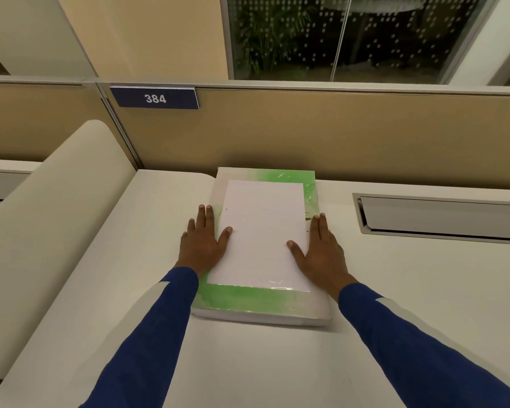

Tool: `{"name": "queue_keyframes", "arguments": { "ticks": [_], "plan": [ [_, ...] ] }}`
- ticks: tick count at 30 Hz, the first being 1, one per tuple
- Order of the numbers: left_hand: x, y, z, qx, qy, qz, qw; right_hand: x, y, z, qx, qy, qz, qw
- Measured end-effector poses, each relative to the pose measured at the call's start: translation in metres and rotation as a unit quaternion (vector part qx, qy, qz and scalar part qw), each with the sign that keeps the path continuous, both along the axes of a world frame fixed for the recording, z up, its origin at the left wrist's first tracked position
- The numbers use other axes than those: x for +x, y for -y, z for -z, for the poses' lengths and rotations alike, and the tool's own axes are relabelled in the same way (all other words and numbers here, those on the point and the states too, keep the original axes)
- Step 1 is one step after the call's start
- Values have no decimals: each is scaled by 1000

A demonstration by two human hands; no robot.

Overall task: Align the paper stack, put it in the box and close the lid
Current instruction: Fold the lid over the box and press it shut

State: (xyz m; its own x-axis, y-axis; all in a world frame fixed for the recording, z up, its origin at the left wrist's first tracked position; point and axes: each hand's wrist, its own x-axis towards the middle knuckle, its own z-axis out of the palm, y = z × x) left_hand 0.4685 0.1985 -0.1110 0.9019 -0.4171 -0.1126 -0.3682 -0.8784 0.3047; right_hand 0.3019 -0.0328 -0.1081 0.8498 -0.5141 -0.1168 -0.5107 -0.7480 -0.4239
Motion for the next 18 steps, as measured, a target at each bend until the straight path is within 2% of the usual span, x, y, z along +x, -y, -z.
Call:
{"name": "queue_keyframes", "arguments": {
  "ticks": [7, 12, 18],
  "plan": [
    [-16, 10, -14, 124, 56, -13, 991, -11, 9, -20, 19, -40, -17, 999],
    [-79, 26, -22, 109, 89, 20, 990, -60, 10, -30, 19, -20, -37, 999],
    [-192, 70, -30, 60, 69, 58, 994, -148, 15, -36, 15, -24, -62, 998]
  ]
}}
